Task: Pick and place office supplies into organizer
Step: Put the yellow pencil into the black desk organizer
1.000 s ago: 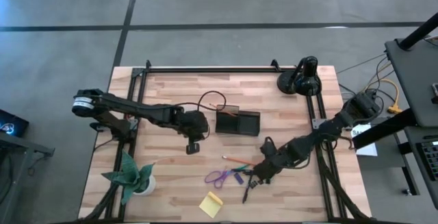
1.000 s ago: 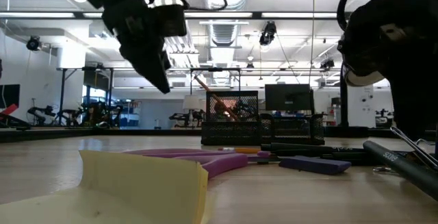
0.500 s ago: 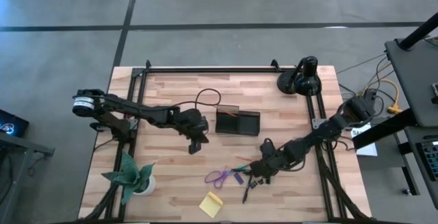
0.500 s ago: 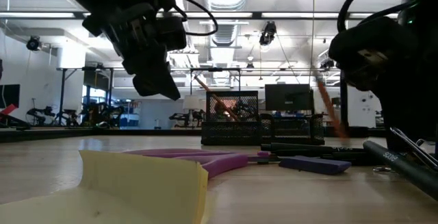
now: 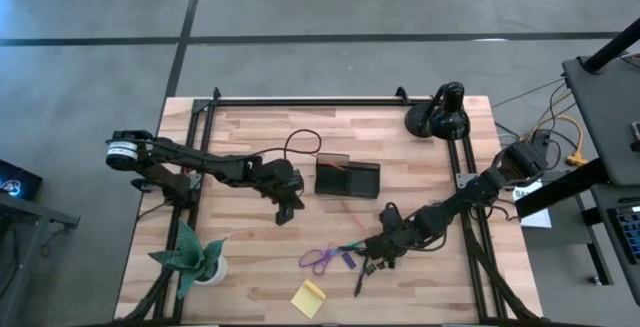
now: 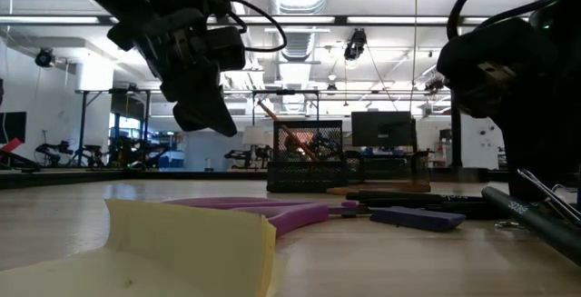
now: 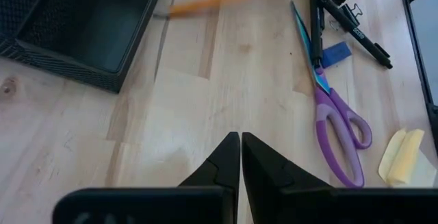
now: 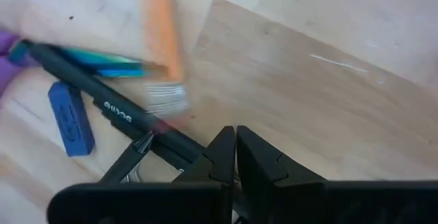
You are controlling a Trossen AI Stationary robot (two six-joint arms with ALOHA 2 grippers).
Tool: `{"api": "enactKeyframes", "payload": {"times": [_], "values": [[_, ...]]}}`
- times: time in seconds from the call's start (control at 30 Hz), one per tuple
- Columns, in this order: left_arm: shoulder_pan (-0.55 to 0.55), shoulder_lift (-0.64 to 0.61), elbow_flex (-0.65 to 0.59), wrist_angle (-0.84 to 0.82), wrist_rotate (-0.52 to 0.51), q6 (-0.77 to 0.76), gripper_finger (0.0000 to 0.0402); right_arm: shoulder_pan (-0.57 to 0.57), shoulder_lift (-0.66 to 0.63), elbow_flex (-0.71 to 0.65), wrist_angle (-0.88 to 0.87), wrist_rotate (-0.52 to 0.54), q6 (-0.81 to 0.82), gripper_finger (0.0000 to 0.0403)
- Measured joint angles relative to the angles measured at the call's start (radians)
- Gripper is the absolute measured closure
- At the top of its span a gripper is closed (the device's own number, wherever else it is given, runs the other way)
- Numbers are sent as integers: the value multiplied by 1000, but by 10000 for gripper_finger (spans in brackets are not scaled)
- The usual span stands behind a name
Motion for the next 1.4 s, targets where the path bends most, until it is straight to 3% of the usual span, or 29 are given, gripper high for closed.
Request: {"api": "enactKeyframes", "payload": {"times": [0.27,0.6,1.13,1.4], "values": [[0,0,-3,21,0,1,401,18,-33,44,-57,53,-126,394],[5,1,-14,67,0,10,401,-41,-47,60,-80,85,-219,394],[6,1,-14,94,-11,9,401,-161,52,64,-95,137,-455,394],[6,1,-14,94,-20,3,401,-186,101,63,59,159,-645,394]]}}
